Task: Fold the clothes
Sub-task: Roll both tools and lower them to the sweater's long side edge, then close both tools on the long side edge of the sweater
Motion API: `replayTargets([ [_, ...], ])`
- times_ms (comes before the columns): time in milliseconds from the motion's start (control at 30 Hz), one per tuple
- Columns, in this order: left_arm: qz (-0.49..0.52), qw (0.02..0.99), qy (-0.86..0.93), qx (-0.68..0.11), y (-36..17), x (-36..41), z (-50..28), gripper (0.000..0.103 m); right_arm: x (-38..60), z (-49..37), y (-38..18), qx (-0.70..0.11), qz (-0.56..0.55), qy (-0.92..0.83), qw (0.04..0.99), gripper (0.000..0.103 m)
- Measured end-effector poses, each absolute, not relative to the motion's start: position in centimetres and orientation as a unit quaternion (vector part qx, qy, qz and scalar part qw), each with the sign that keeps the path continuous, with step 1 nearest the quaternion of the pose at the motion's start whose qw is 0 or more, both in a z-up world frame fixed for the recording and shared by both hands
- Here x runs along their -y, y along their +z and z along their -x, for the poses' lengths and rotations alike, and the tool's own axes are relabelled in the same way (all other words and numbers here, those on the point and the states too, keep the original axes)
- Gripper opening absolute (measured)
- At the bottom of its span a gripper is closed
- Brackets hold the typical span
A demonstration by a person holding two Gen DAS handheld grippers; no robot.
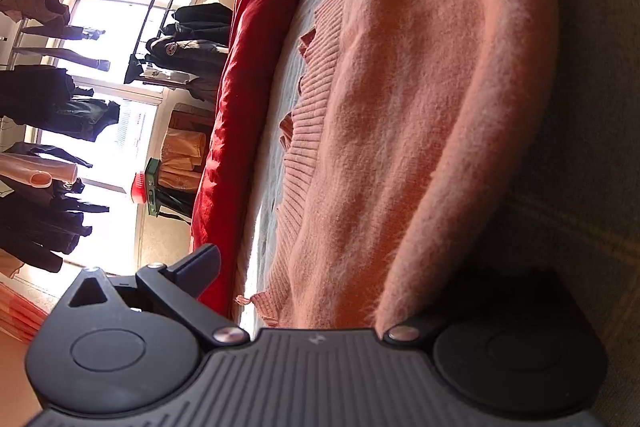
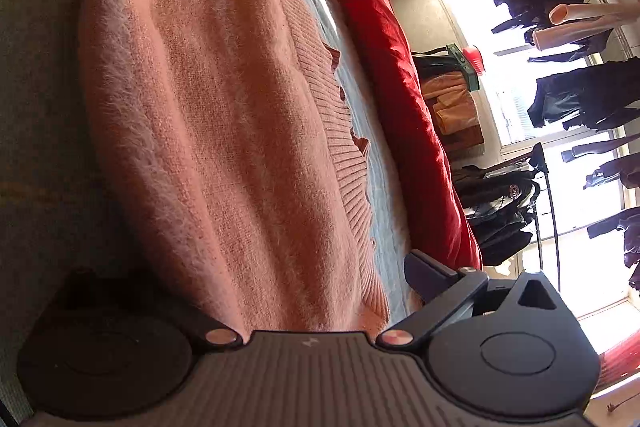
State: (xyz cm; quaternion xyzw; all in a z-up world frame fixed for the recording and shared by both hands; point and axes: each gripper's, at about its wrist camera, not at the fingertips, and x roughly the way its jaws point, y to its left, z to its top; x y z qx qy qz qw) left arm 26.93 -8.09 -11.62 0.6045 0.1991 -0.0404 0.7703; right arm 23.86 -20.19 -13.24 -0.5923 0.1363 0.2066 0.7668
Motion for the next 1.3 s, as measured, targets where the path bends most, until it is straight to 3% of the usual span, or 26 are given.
replayTargets([
  [167, -0.583, 0.79, -0.023, -0.186, -11.9, 7.4, -26.2, 0.102, 21.3, -23.7, -13.5, -0.121, 0.562, 0.193, 0.795, 0.103],
  [400, -0.597, 0.768, -0.063, -0.224, -11.4, 7.6, -27.7, 0.103, 19.7, -25.6, -13.1, -0.159, 0.599, 0.232, 0.75, 0.103],
  [500, -0.595, 0.769, -0.069, -0.224, -10.7, 7.3, -26.1, 0.097, 19.8, -25.7, -13.2, -0.161, 0.593, 0.229, 0.755, 0.103],
  [567, -0.596, 0.767, -0.078, -0.224, -11.1, 7.5, -25.6, 0.084, 20.2, -25.7, -13.3, -0.163, 0.573, 0.221, 0.772, 0.103],
  [600, -0.601, 0.761, -0.092, -0.225, -11.6, 7.7, -24.9, 0.063, 20.5, -25.7, -13.3, -0.164, 0.561, 0.217, 0.782, 0.102],
  [633, -0.61, 0.754, -0.099, -0.222, -12.3, 8.0, -24.4, 0.03, 20.7, -25.6, -13.3, -0.166, 0.549, 0.213, 0.791, 0.1],
  [667, -0.625, 0.746, -0.093, -0.21, -13.2, 8.3, -23.9, 0.018, 20.9, -25.4, -13.4, -0.166, 0.541, 0.213, 0.797, 0.095],
  [700, -0.641, 0.737, -0.087, -0.199, -14.1, 8.7, -23.5, 0.014, 20.9, -25.1, -13.5, -0.167, 0.537, 0.216, 0.799, 0.085],
  [733, -0.649, 0.731, -0.085, -0.193, -14.6, 8.9, -23.3, 0.014, 20.8, -24.4, -14.0, -0.168, 0.538, 0.224, 0.795, 0.075],
  [767, -0.643, 0.734, -0.092, -0.201, -14.3, 8.7, -23.7, 0.014, 20.6, -23.6, -14.6, -0.171, 0.542, 0.235, 0.789, 0.039],
  [800, -0.631, 0.74, -0.103, -0.209, -13.8, 8.5, -24.2, 0.014, 20.0, -22.6, -16.0, -0.157, 0.566, 0.228, 0.776, 0.019],
  [900, -0.623, 0.743, -0.121, -0.213, -13.4, 8.0, -24.9, 0.014, 18.5, -22.3, -17.2, -0.155, 0.609, 0.204, 0.751, 0.016],
  [1000, -0.629, 0.737, -0.12, -0.218, -13.4, 8.2, -25.3, 0.014, 18.5, -23.8, -15.8, -0.197, 0.593, 0.234, 0.745, 0.016],
  [1300, -0.599, 0.759, -0.12, -0.223, -13.1, 7.8, -26.4, 0.015, 19.0, -24.1, -15.8, -0.194, 0.559, 0.23, 0.772, 0.015],
])
